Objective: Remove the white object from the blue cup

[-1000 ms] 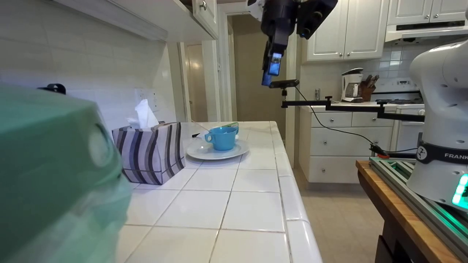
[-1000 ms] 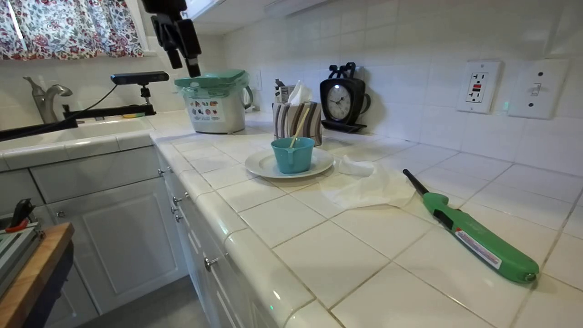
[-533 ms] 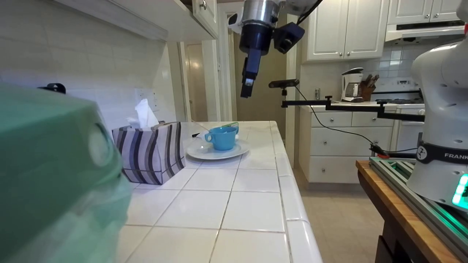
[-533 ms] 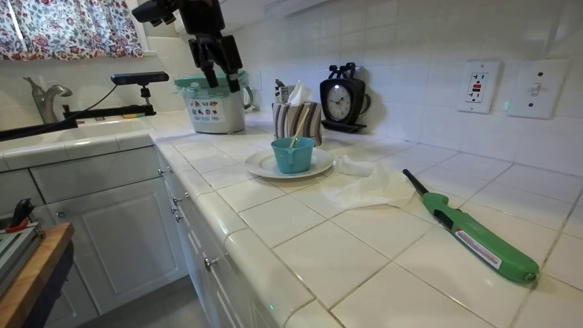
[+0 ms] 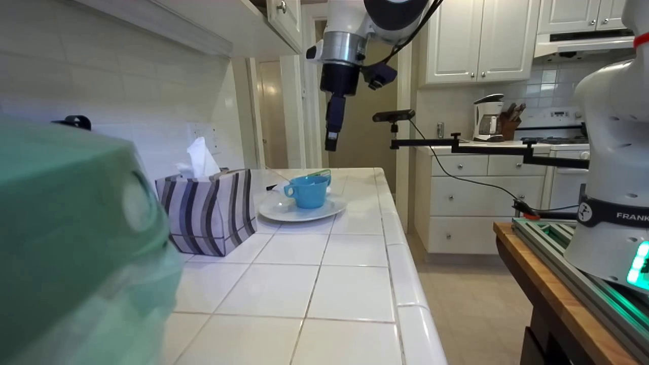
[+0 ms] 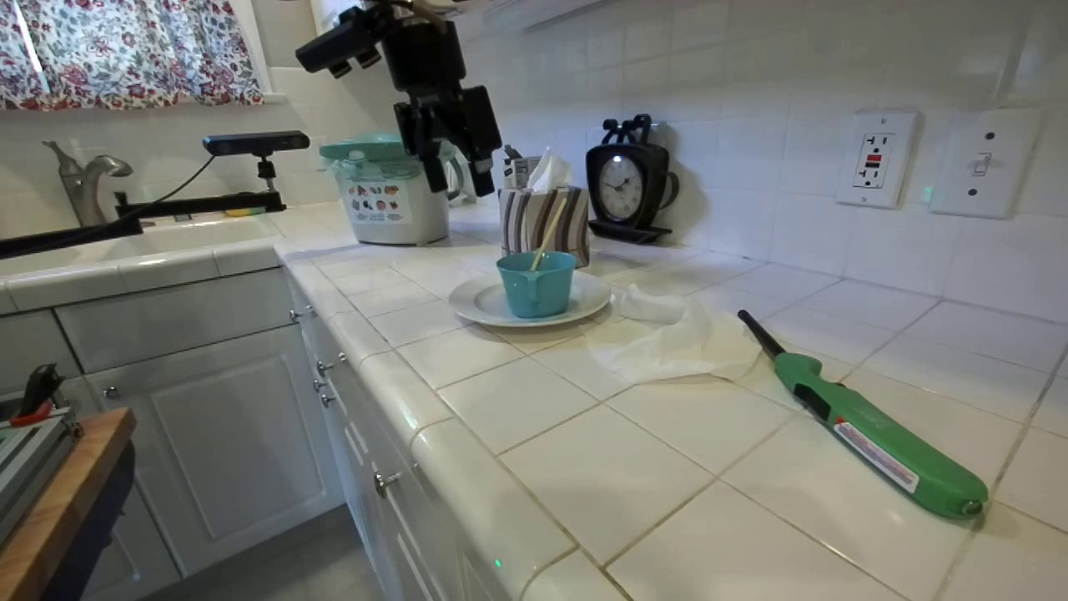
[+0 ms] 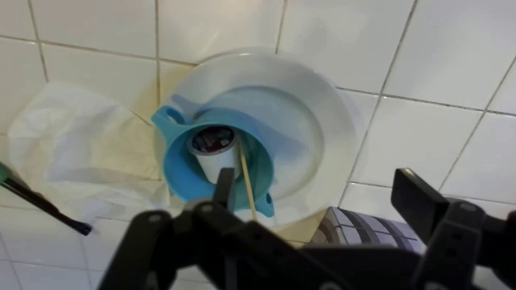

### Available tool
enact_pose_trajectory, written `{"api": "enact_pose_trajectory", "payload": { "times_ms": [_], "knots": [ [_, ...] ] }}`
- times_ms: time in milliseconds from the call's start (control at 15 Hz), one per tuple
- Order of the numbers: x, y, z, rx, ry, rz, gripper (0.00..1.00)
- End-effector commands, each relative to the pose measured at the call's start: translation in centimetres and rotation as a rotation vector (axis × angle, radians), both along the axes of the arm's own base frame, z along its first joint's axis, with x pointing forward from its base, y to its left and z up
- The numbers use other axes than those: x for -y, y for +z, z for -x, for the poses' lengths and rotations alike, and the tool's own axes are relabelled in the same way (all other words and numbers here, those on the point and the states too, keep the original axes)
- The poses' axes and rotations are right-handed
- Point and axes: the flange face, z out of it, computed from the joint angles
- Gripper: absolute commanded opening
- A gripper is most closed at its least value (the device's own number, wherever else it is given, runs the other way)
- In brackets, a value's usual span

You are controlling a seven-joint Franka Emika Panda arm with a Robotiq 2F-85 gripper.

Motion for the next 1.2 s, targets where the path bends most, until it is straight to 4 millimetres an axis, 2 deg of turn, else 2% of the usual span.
{"api": "enact_pose_trajectory", "payload": {
  "times_ms": [0,267,800,867,1133],
  "knots": [
    [1.3,-1.1,-2.0,-0.014,0.021,0.038,1.0],
    [2.6,-2.8,-3.5,-0.031,0.014,0.057,1.0],
    [3.3,-5.7,-7.1,0.02,-0.009,0.044,1.0],
    [3.1,-5.5,-6.1,0.004,-0.027,0.038,1.0],
    [3.0,-5.8,-6.2,0.003,-0.027,0.038,1.0]
  ]
}}
